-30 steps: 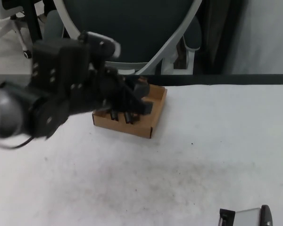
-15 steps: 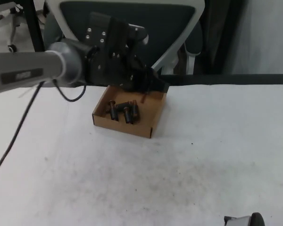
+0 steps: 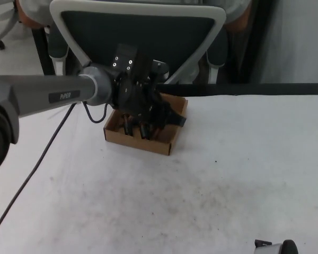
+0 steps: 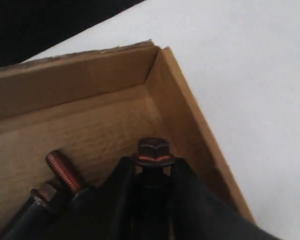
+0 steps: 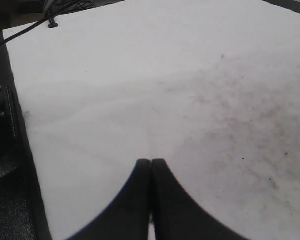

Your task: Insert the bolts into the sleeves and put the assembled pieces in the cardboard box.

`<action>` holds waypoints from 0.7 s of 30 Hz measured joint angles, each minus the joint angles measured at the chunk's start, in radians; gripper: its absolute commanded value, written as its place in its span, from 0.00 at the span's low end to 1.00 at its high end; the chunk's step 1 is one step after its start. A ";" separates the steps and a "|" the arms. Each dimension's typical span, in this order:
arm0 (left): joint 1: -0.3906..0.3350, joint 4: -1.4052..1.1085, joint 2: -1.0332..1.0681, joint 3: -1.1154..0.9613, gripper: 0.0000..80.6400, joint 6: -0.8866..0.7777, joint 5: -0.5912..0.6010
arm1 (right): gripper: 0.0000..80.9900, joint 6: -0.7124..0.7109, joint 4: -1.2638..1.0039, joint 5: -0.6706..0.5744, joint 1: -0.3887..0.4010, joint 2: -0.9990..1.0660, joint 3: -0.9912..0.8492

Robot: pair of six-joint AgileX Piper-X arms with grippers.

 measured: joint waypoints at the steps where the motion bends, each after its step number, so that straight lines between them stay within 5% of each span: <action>1: 0.002 0.000 0.008 -0.003 0.01 0.000 0.000 | 0.00 0.000 0.003 0.000 0.000 0.000 0.000; 8: 0.009 -0.003 0.029 -0.013 0.02 0.000 0.008 | 0.00 0.000 0.010 0.001 0.000 0.000 0.001; 11: 0.009 -0.003 0.029 -0.013 0.16 0.002 0.045 | 0.00 0.000 0.010 0.001 0.000 0.000 0.001; 16: 0.009 -0.003 0.029 -0.013 0.56 -0.009 0.074 | 0.00 0.000 0.010 0.001 0.000 0.000 0.002; 21: 0.009 -0.003 0.029 -0.014 0.54 -0.024 0.057 | 0.00 0.000 0.010 0.001 0.000 0.000 0.002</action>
